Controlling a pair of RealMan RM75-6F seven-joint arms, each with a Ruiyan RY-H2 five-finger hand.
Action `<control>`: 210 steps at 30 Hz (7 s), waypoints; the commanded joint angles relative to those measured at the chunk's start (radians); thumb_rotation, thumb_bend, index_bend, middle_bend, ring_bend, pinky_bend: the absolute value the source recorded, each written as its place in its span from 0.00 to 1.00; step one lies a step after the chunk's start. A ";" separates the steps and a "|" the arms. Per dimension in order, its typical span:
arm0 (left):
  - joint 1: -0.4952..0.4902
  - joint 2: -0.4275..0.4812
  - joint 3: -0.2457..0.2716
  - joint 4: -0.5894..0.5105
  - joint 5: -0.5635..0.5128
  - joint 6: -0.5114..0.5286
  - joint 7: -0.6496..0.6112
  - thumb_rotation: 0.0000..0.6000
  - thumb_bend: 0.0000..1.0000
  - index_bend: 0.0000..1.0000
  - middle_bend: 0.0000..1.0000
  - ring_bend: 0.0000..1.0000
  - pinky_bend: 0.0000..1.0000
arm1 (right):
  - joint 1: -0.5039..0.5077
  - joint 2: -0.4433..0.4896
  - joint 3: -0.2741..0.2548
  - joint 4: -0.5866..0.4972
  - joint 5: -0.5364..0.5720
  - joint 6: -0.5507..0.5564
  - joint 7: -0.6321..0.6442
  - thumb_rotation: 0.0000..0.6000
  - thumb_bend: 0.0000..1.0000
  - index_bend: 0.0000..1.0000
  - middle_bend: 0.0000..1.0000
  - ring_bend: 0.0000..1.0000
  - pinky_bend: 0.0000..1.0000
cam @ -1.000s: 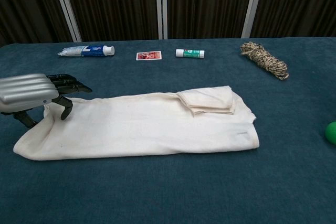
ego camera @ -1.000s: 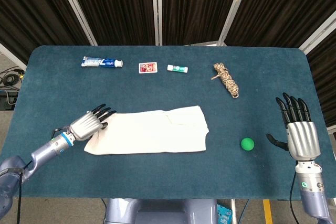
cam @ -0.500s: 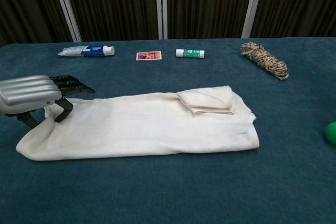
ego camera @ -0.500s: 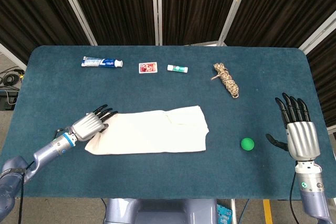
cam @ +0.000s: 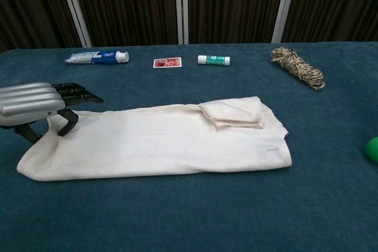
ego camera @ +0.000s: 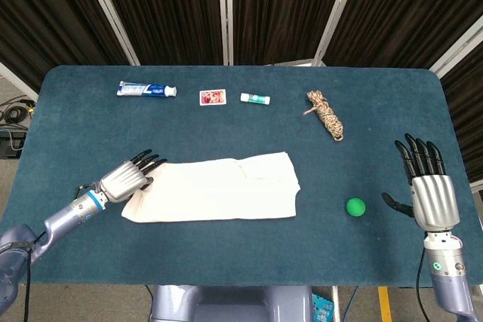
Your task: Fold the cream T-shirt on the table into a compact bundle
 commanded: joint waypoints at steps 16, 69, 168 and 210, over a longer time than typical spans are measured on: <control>0.037 0.061 0.007 0.000 -0.007 0.027 -0.011 1.00 0.61 0.83 0.00 0.00 0.00 | 0.002 -0.006 -0.005 -0.001 -0.011 -0.005 -0.011 1.00 0.00 0.04 0.00 0.00 0.00; 0.172 0.138 -0.044 0.121 -0.080 0.091 -0.077 1.00 0.62 0.83 0.00 0.00 0.00 | -0.004 0.007 -0.002 -0.022 -0.020 0.000 0.001 1.00 0.00 0.04 0.00 0.00 0.00; -0.215 0.079 -0.269 -0.567 -0.107 -0.010 0.388 1.00 0.00 0.00 0.00 0.00 0.00 | -0.026 0.060 0.021 -0.046 0.005 0.015 0.101 1.00 0.00 0.04 0.00 0.00 0.00; -0.039 0.033 -0.136 -0.289 -0.085 0.008 0.135 1.00 0.14 0.53 0.00 0.00 0.00 | -0.029 0.058 0.015 -0.059 -0.011 0.022 0.087 1.00 0.00 0.04 0.00 0.00 0.00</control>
